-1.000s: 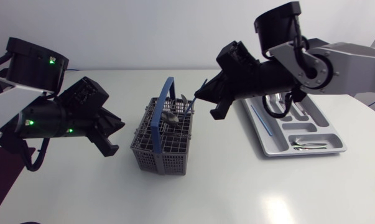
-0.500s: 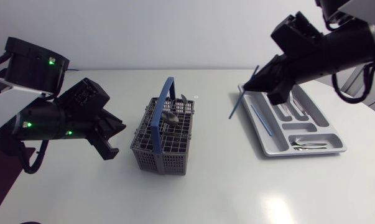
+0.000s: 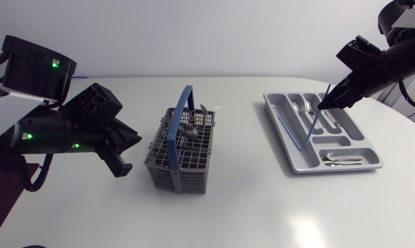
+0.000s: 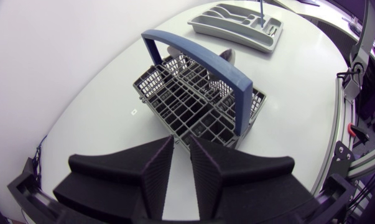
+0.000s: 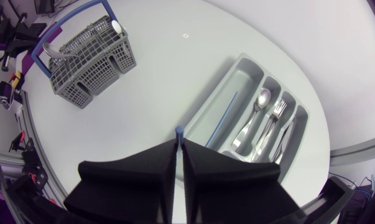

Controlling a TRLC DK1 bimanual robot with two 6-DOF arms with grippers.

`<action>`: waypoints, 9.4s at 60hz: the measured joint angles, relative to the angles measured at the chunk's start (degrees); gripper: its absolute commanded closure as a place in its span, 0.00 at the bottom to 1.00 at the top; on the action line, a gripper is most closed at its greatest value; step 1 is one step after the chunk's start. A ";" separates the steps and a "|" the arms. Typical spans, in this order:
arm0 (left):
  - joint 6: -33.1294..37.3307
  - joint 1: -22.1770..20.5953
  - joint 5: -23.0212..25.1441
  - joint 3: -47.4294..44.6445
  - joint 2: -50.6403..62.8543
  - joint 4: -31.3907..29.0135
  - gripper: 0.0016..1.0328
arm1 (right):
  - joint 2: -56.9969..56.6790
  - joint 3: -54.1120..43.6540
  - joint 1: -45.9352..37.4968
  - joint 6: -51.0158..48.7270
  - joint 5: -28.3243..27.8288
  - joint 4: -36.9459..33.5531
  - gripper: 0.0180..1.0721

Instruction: Unload the cutlery basket into the drawer organizer.

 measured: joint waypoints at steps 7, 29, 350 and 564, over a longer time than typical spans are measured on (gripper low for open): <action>-0.02 -0.04 0.00 0.02 -0.02 -0.42 0.80 | 3.82 2.23 -0.11 0.04 1.33 -1.09 0.95; -0.02 -0.04 0.00 0.11 -0.20 -1.14 0.80 | 18.34 11.63 -0.74 2.49 1.86 -5.35 0.95; -3.72 0.92 1.68 3.98 6.47 3.72 0.74 | -14.75 -27.43 34.86 22.82 -0.04 33.99 0.57; -28.98 -16.02 -8.28 14.91 36.26 24.65 0.96 | -24.35 -42.91 17.27 18.23 -11.10 36.98 0.56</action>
